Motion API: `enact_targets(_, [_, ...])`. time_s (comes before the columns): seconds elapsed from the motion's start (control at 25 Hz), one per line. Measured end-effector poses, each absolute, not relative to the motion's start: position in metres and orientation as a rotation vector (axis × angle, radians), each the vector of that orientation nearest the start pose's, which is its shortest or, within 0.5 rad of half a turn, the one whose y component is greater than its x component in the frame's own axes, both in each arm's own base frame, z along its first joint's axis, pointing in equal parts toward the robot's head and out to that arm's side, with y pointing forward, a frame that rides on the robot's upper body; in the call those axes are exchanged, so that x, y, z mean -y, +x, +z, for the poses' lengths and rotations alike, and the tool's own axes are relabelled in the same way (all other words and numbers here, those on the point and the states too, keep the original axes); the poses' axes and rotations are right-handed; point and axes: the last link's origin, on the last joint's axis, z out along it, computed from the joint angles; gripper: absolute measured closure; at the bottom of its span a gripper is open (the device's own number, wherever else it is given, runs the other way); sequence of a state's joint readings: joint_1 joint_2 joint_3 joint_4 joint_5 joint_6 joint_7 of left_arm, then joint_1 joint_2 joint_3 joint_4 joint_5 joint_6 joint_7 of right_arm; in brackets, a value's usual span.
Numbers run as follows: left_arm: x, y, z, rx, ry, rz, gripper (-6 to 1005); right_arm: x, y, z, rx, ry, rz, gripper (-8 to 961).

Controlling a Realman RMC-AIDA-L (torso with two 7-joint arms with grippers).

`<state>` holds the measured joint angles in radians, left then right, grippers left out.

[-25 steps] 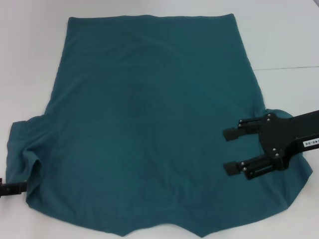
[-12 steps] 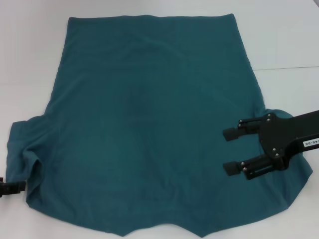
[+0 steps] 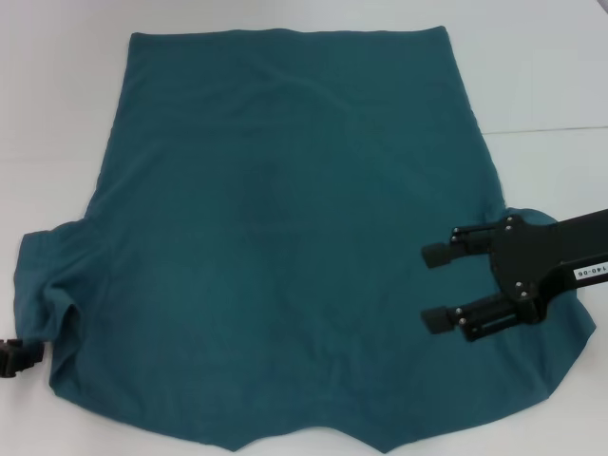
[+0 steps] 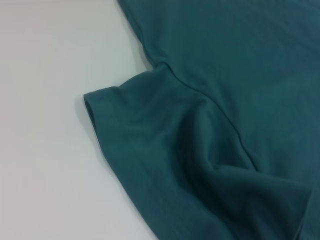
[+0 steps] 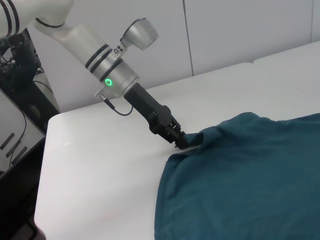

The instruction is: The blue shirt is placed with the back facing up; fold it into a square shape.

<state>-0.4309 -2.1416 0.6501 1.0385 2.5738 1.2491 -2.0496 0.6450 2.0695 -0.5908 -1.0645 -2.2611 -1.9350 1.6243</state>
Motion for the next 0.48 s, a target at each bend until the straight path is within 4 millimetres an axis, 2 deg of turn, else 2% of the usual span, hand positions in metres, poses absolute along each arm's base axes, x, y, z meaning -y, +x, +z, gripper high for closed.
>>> enact_targets(0.48, [-0.3313, -0.3476, 0.0482, 1.266, -2.172, 0.032, 860, -0.3358, 0.2065, 0.0687, -0.423, -2.963, 0.481, 39])
